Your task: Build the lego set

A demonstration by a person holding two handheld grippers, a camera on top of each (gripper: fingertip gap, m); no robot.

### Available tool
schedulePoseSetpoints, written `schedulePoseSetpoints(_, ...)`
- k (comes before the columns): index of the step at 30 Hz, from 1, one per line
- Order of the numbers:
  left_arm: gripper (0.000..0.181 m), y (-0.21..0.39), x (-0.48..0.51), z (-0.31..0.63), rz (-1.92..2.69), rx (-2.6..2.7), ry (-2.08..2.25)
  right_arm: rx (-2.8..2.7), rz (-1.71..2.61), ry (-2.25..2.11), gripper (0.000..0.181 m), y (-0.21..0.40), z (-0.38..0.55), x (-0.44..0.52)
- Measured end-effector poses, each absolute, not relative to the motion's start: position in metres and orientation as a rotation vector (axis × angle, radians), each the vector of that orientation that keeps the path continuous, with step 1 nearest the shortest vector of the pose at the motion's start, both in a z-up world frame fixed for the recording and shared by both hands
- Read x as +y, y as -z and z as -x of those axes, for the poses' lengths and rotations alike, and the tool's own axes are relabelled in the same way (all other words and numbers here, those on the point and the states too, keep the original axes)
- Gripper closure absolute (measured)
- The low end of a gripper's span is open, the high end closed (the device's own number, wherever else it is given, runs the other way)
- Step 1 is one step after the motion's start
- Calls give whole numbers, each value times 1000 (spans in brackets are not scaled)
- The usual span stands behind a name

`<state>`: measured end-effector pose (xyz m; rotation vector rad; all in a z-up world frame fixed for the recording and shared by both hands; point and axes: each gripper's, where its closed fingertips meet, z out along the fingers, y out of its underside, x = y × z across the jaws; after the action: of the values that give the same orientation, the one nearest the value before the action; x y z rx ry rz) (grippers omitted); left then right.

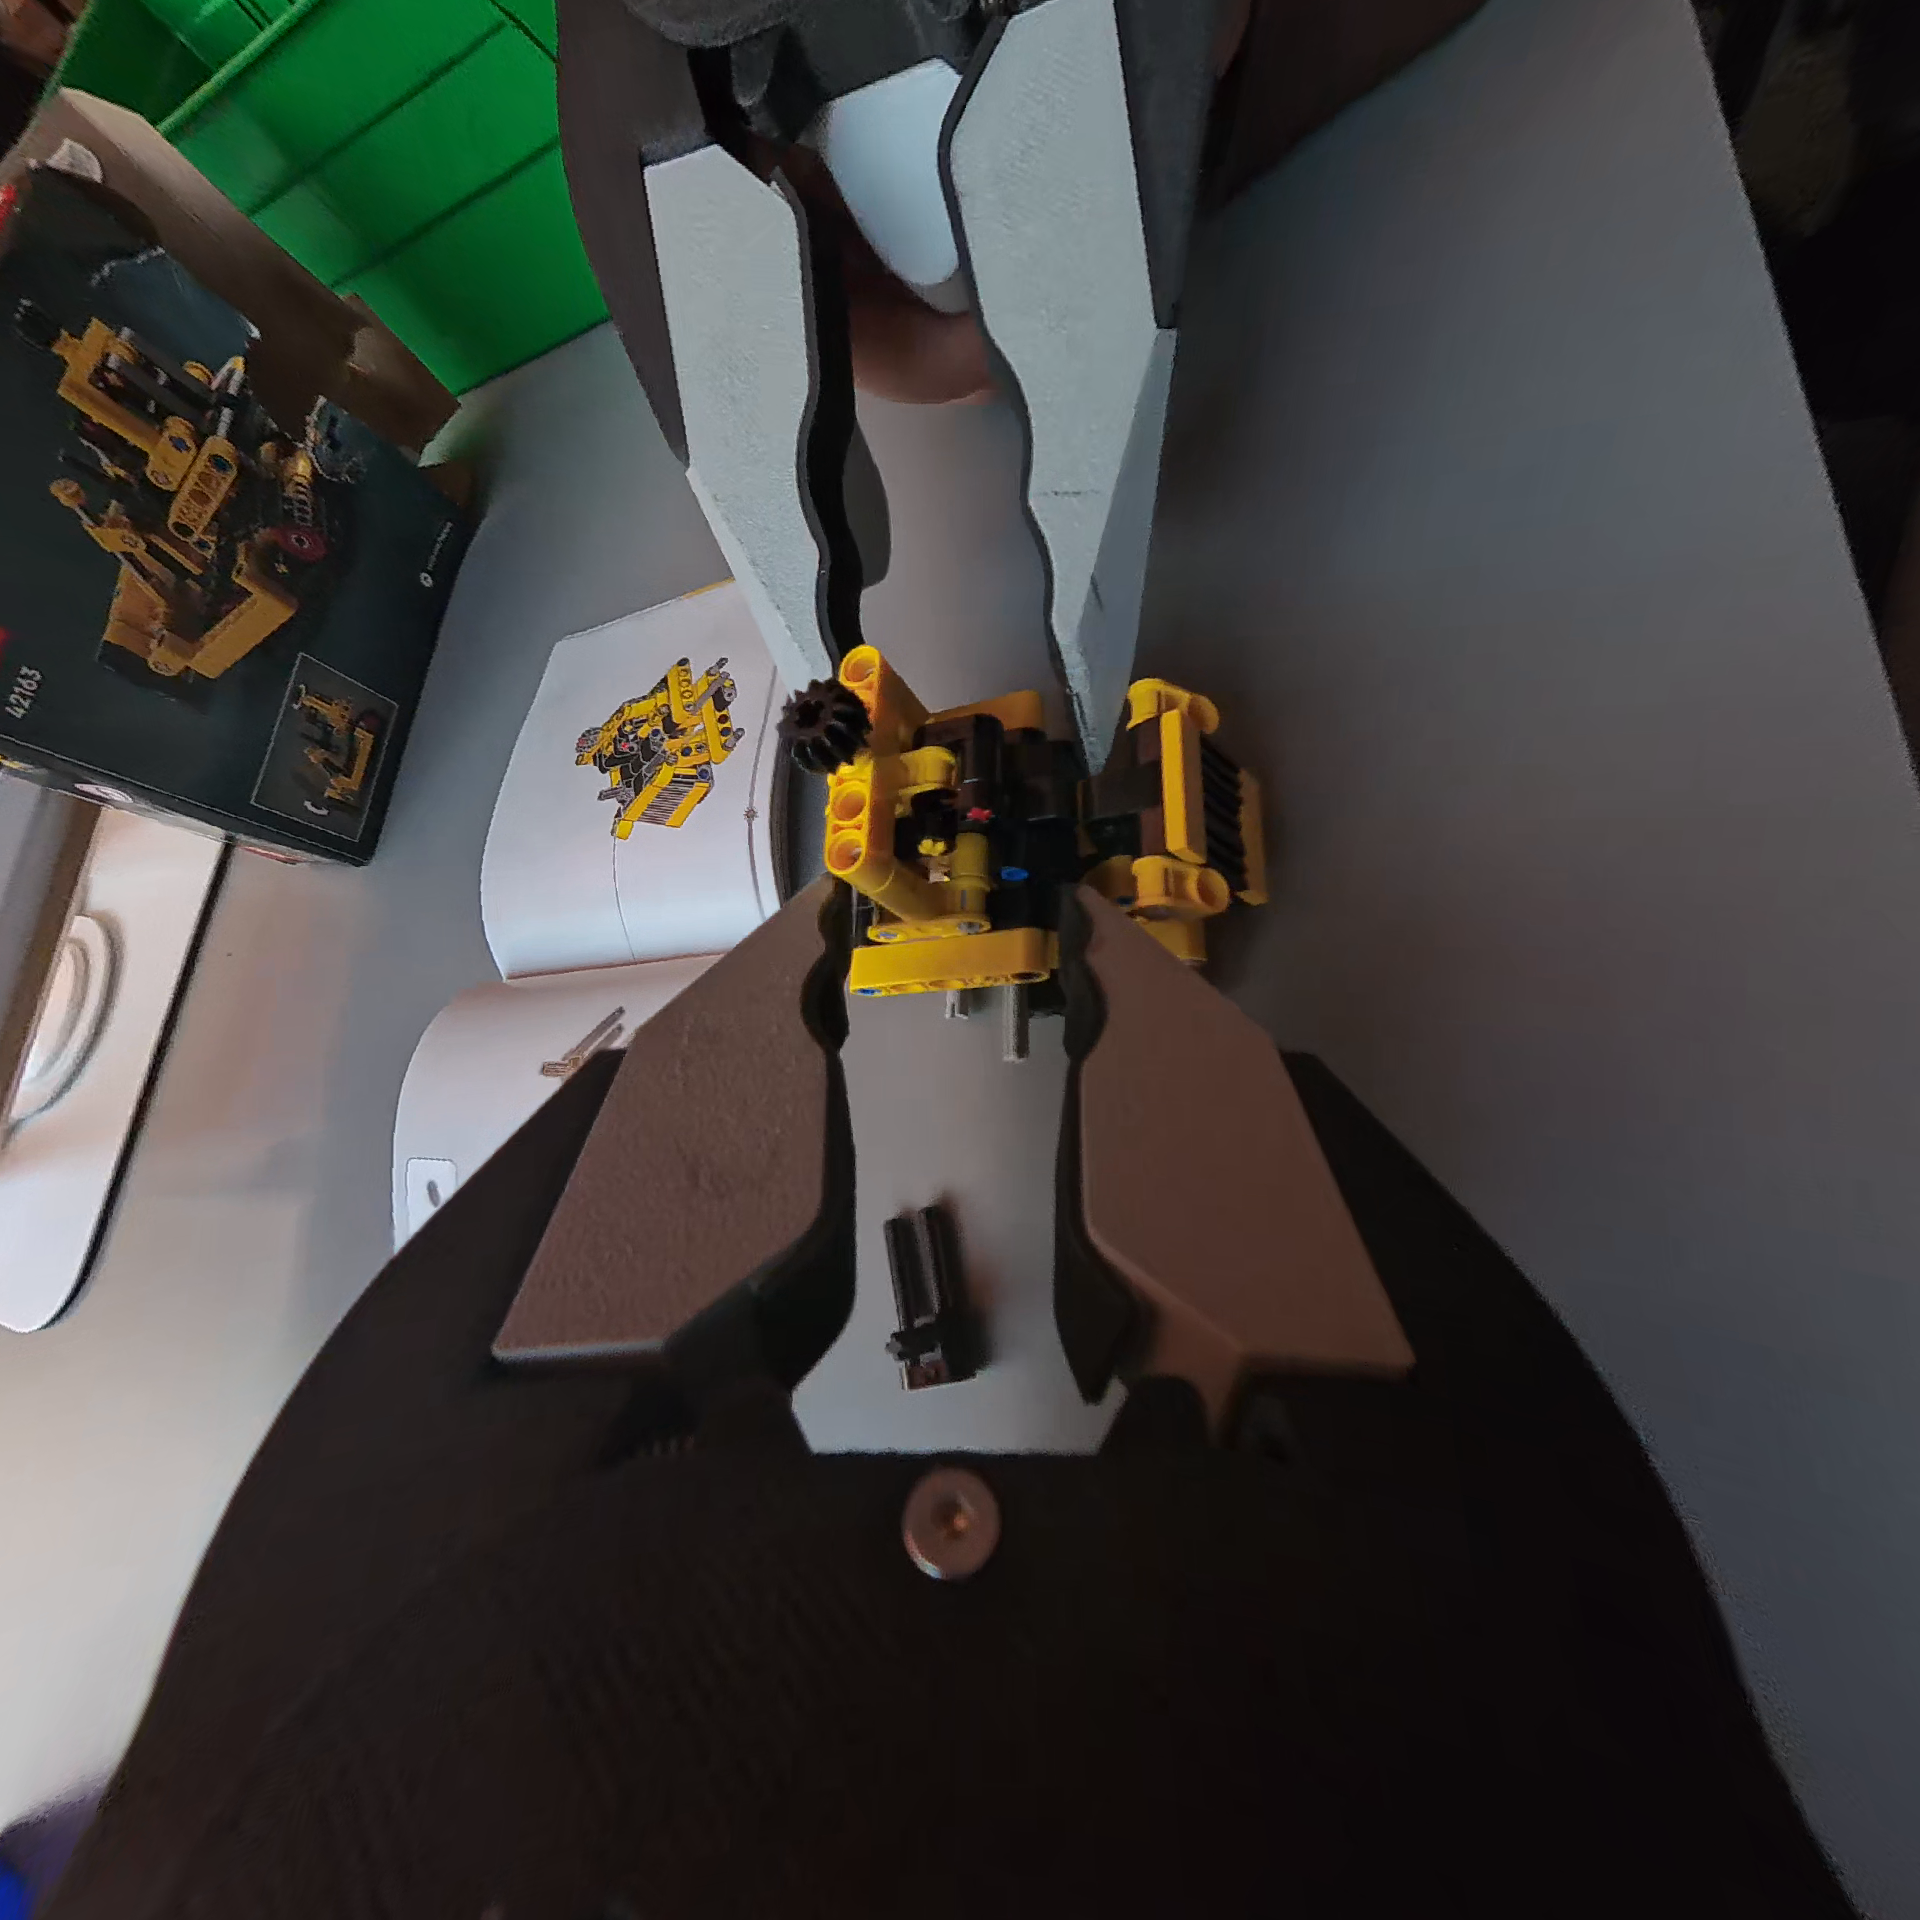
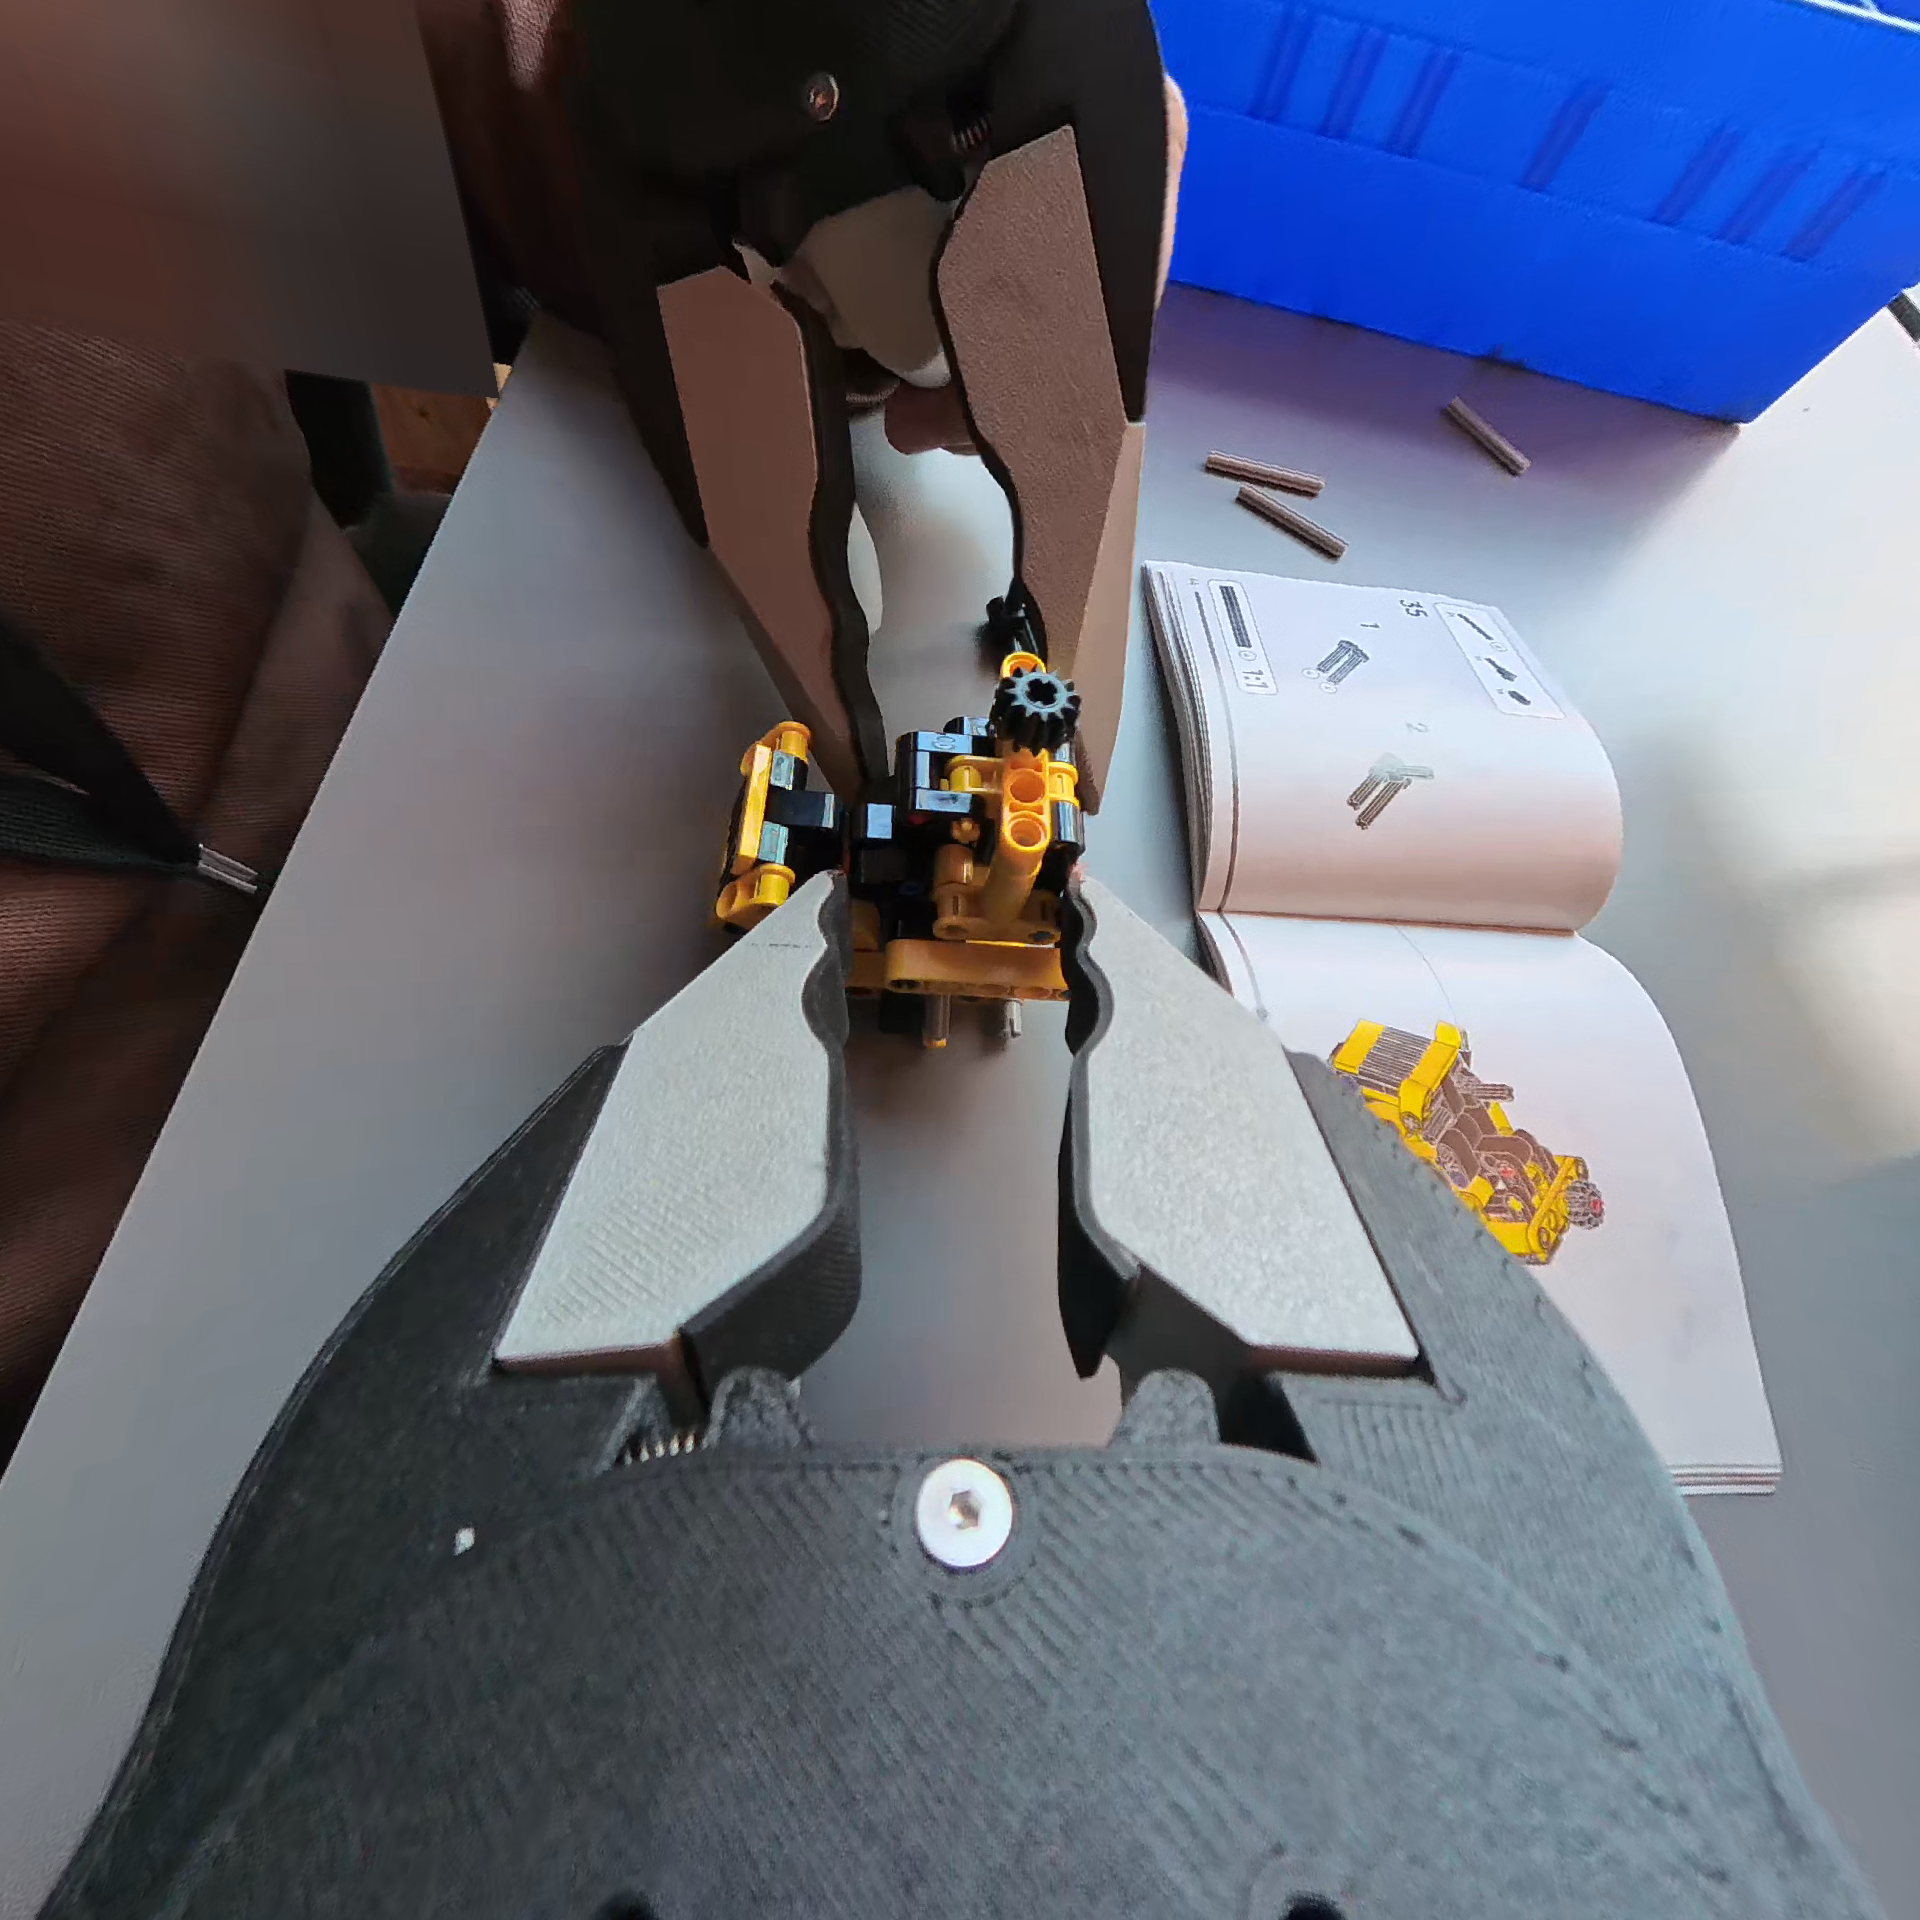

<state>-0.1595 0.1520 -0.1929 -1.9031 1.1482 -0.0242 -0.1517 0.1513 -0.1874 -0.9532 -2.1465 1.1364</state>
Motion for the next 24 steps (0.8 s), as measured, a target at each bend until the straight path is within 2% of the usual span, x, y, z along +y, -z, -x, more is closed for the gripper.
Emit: schedulePoseSetpoints(24,146,191,154,162,1832,1113,18,-2138,975,-1138,144,188,154,154)
